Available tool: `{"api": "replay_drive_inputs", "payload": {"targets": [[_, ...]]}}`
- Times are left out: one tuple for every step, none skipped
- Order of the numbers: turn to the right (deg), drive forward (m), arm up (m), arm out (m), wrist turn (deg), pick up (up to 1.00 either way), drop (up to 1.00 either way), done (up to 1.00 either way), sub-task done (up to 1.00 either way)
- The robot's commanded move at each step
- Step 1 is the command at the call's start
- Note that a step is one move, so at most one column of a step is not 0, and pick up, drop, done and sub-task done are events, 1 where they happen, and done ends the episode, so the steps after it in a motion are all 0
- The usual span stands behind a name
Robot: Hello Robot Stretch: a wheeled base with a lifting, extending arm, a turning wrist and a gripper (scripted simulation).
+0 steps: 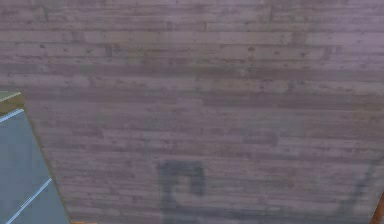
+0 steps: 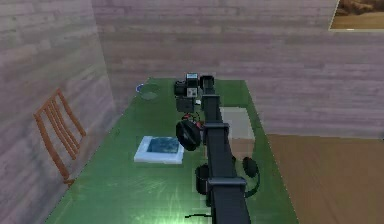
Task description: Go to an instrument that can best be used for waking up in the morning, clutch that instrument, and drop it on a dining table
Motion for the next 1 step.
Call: {"api": "replay_drive_inputs", "payload": {"targets": [[0.0,0.00,0.10,0.00,0.0,0.00,0.00,0.00,0.00]]}}
